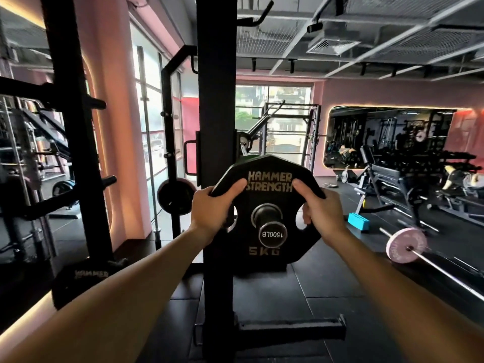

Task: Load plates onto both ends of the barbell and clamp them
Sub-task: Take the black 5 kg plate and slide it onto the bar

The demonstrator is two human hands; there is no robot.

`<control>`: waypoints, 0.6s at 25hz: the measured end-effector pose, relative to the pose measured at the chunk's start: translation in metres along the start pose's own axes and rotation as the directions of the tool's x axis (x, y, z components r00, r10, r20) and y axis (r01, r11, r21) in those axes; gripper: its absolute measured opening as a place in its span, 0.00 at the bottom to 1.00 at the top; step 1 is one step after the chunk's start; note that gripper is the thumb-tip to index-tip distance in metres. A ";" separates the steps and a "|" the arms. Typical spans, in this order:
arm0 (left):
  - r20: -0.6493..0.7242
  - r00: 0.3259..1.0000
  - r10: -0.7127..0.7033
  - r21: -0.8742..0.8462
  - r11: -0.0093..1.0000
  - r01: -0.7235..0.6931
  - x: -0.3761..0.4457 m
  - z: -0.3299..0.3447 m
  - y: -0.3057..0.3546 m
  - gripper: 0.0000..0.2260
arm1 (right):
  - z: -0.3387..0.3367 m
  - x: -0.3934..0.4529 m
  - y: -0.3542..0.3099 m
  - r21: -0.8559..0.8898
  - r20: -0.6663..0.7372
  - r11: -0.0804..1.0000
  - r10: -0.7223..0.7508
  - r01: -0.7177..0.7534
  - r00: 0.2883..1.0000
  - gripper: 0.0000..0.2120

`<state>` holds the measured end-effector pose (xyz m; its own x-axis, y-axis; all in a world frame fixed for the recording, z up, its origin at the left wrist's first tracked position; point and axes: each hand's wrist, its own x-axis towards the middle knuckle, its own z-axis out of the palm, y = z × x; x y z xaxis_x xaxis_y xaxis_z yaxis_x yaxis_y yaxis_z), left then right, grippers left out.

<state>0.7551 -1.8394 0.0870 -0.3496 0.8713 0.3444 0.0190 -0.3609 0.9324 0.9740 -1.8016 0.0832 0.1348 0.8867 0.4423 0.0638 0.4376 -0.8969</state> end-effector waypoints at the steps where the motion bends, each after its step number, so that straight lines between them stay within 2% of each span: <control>1: -0.003 1.000 0.000 -0.015 1.000 0.000 0.008 0.002 -0.005 0.23 | 0.002 0.007 0.003 0.019 0.012 1.000 0.011 -0.011 1.000 0.23; 3: -0.011 1.000 0.002 -0.026 1.000 -0.003 0.023 0.006 -0.014 0.20 | 0.006 0.021 0.009 0.028 0.026 0.999 0.026 -0.027 0.999 0.22; 11: -0.071 0.997 0.014 -0.014 1.000 -0.015 0.109 0.021 -0.056 0.20 | 0.031 0.092 0.032 -0.086 0.030 0.995 0.058 -0.055 0.998 0.19; 15: -0.060 0.996 0.060 -0.042 0.997 -0.063 0.154 0.029 -0.078 0.18 | 0.045 0.132 0.048 -0.084 -0.008 0.996 0.037 -0.038 0.999 0.12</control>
<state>0.7266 -1.6678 0.0707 -0.4031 0.8265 0.3929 0.0018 -0.4286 0.9035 0.9503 -1.6568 0.0985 0.1446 0.9012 0.4085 0.1419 0.3897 -0.9099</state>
